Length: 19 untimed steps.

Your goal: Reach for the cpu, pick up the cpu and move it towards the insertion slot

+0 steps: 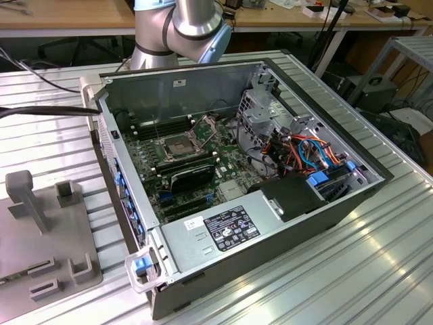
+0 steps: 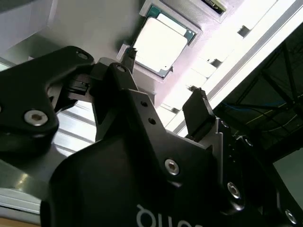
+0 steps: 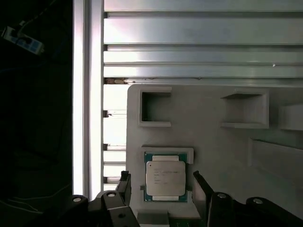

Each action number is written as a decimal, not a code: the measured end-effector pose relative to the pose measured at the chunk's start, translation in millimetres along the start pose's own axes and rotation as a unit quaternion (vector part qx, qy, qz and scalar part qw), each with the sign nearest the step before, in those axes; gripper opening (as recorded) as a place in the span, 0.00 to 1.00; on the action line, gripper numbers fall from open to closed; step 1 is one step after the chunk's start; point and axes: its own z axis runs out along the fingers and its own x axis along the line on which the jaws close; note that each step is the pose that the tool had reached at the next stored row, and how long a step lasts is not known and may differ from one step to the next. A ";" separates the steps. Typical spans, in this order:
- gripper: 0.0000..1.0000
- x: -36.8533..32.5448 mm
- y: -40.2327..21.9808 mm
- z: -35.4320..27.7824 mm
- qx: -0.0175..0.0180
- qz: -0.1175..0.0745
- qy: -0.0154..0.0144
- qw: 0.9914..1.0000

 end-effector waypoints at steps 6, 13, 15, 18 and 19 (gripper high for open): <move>0.68 -1.0 -3.0 6.9 0.000 0.000 -0.002 1.000; 0.68 -4.0 -4.9 13.4 0.002 0.000 -0.002 1.000; 0.68 -4.4 -5.0 16.0 0.002 0.000 -0.002 1.000; 0.68 -5.0 -5.3 22.6 0.002 0.000 -0.002 1.000; 0.68 -5.1 -5.4 26.0 0.002 0.000 -0.002 1.000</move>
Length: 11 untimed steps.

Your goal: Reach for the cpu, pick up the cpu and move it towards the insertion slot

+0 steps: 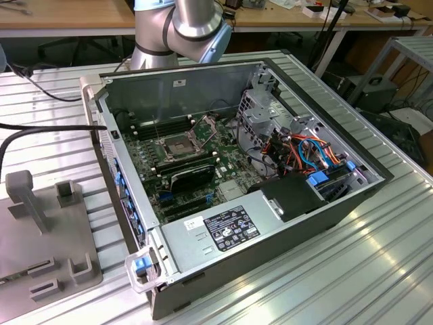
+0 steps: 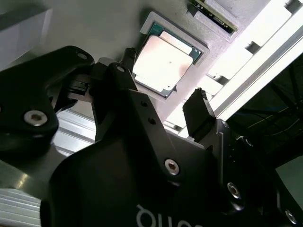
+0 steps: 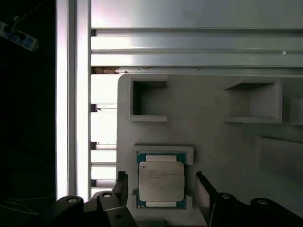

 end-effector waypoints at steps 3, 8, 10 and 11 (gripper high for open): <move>0.68 -0.1 -0.5 7.4 0.000 0.000 0.000 1.000; 0.68 -0.2 -1.5 17.6 0.000 0.000 0.000 1.000; 0.68 -0.2 -1.7 20.2 0.000 0.000 0.000 1.000; 0.68 -0.4 -1.7 20.8 0.000 0.000 0.000 1.000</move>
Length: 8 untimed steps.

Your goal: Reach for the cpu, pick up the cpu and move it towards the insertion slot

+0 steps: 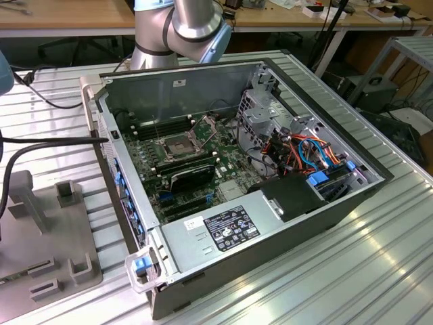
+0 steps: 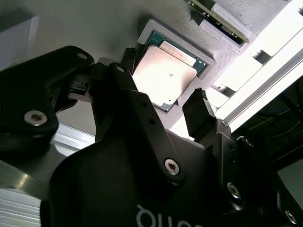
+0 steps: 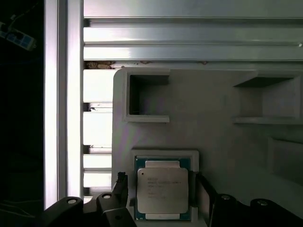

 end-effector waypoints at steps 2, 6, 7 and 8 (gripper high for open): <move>0.68 -1.2 -0.1 0.0 0.000 0.000 0.000 1.000; 0.68 -2.1 -0.1 0.6 0.000 0.000 0.000 1.000; 0.68 -2.1 -0.1 0.9 0.000 0.000 0.000 1.000; 0.68 -2.1 -0.1 1.0 0.000 0.000 0.000 1.000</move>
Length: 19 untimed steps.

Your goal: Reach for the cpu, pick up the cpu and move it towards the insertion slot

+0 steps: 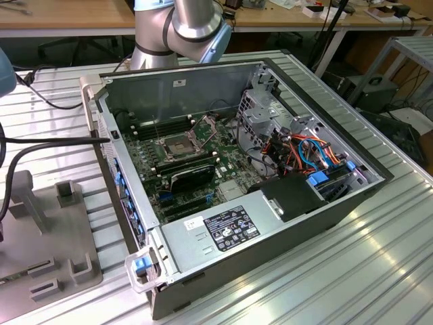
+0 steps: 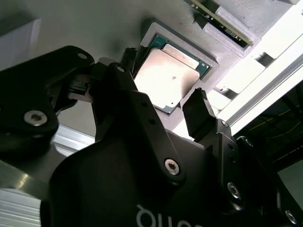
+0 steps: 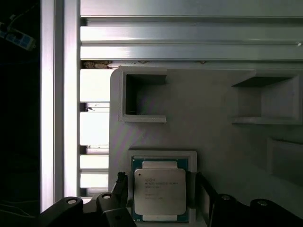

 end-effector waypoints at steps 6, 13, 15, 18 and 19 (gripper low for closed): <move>0.55 0.0 0.0 0.1 0.000 0.000 0.000 1.000; 0.55 0.0 0.0 0.3 0.000 0.000 0.000 1.000; 0.55 0.0 0.0 0.3 0.000 0.000 0.000 1.000; 0.55 -0.1 0.1 -0.5 0.000 0.000 0.000 1.000; 0.55 -0.1 0.2 -2.3 0.000 0.000 0.000 1.000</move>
